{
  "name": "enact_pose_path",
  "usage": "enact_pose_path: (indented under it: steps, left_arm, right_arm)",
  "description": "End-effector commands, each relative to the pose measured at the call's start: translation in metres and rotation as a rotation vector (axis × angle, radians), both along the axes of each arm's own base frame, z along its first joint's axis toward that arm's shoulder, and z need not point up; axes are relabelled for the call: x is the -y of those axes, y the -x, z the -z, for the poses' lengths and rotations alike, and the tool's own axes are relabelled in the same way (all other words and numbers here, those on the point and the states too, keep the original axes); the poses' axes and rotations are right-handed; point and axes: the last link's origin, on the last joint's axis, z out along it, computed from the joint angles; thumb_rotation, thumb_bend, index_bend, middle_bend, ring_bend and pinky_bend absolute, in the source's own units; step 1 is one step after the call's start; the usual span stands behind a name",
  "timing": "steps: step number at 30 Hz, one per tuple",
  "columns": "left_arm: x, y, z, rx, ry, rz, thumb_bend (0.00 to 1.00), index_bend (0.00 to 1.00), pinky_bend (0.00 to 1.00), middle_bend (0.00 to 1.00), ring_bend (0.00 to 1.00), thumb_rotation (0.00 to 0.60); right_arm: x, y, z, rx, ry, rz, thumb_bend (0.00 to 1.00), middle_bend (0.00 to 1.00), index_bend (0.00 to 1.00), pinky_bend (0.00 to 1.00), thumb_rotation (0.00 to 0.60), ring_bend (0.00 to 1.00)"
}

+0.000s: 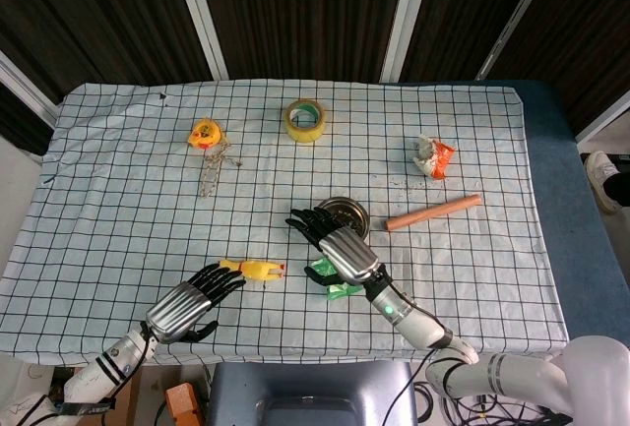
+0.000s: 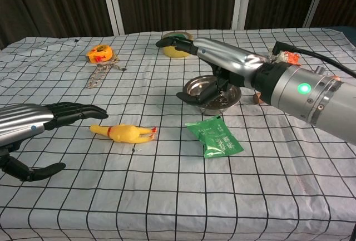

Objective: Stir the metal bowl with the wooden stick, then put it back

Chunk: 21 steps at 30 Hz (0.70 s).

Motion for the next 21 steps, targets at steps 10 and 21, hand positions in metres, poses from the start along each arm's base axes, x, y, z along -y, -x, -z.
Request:
enact_pose_path:
  steps: [10, 21]
  left_arm:
    - [-0.004, -0.002, -0.003, 0.0, -0.026, 0.014, 0.41, 0.0, 0.04, 0.01, 0.0, 0.6]
    - [-0.009, 0.057, -0.071, -0.089, -0.308, -0.098, 0.41, 0.0, 0.04, 0.0, 0.0, 0.6]
  right_arm:
    - [0.003, 0.007, -0.002, -0.054, 0.021, 0.013, 0.32, 0.0, 0.0, 0.0, 0.6, 0.0]
    - [0.034, 0.083, -0.063, -0.398, 0.226, 0.074, 0.32, 0.0, 0.0, 0.01, 0.6, 0.0]
